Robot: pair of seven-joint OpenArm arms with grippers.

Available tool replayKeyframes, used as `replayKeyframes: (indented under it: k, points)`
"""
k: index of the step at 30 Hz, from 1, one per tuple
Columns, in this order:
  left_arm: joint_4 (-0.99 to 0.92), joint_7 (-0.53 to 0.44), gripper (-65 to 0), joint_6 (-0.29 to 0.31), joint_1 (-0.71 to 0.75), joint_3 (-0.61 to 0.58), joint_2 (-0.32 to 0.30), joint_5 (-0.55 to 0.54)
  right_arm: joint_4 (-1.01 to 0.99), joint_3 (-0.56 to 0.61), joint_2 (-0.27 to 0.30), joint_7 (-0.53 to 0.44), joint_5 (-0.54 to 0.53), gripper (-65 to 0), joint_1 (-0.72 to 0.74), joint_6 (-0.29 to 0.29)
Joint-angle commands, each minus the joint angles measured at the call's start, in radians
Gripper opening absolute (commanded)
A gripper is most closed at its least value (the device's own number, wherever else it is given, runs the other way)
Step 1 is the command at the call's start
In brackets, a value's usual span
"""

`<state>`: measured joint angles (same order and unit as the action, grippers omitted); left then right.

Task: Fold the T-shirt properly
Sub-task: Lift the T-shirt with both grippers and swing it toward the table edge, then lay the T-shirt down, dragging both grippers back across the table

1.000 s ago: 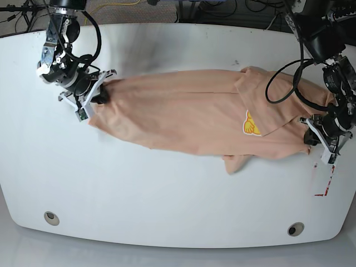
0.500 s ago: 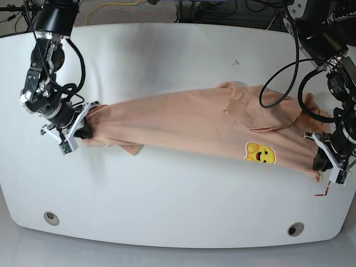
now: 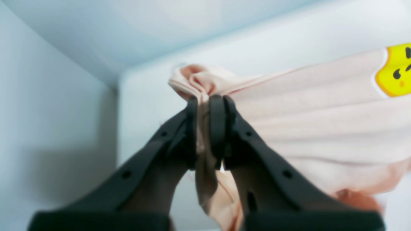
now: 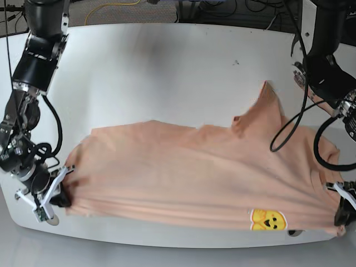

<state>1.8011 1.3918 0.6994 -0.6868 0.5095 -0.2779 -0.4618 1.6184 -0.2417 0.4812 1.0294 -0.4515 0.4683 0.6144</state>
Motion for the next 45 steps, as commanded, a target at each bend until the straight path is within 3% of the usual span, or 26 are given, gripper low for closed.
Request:
replayKeyframes:
  k: [1,16,26,33,41,45]
  points:
    - [0.012,-0.007,-62.8,-0.001,-0.107,0.002,-0.022,0.021,-0.022,0.043,0.063,-0.005,0.016,-65.0,0.128,-0.009]
    - [-0.186,-0.006,-62.8,-0.001,-0.462,0.007,-0.027,0.021,-0.177,0.239,0.153,-0.004,0.015,-65.0,0.579,-0.008]
    - [-0.215,-0.004,-62.8,-0.001,-0.492,0.004,-0.045,0.021,-0.174,0.288,0.184,-0.001,0.013,-65.0,0.643,-0.008]
    - [-0.214,-0.004,-62.8,-0.001,-0.376,0.008,-0.045,0.011,-0.060,0.212,0.198,0.021,0.013,-65.0,0.467,0.015]
    - [-0.148,-0.004,-62.8,-0.001,-0.173,0.011,-0.048,0.010,0.121,0.049,0.193,0.024,0.013,-65.0,0.116,0.054]
    - [-0.100,-0.004,-62.8,-0.001,-0.012,0.011,-0.050,0.010,0.207,-0.058,0.127,0.024,0.016,-65.0,-0.108,0.055]
